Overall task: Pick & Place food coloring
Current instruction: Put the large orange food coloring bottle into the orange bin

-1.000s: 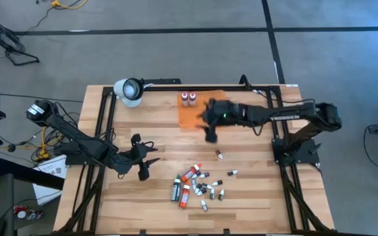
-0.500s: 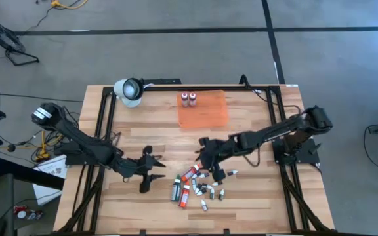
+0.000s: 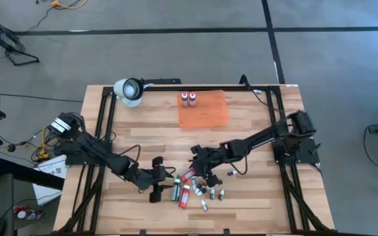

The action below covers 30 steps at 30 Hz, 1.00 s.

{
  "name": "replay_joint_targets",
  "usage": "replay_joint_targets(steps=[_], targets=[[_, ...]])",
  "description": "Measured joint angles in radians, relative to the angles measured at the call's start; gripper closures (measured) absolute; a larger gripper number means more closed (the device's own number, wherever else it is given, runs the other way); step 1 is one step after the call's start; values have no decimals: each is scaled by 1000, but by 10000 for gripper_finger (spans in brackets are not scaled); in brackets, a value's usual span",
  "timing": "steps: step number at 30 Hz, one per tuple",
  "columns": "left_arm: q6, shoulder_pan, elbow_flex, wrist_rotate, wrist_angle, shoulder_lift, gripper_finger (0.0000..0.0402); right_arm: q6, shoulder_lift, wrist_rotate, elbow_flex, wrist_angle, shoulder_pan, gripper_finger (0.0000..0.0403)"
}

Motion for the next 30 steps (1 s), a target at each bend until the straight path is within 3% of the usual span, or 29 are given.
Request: replay_joint_targets(steps=[30], targets=[[31,14,3,-91,-21,3,216,85,26,-8,15,-207,-83,236]])
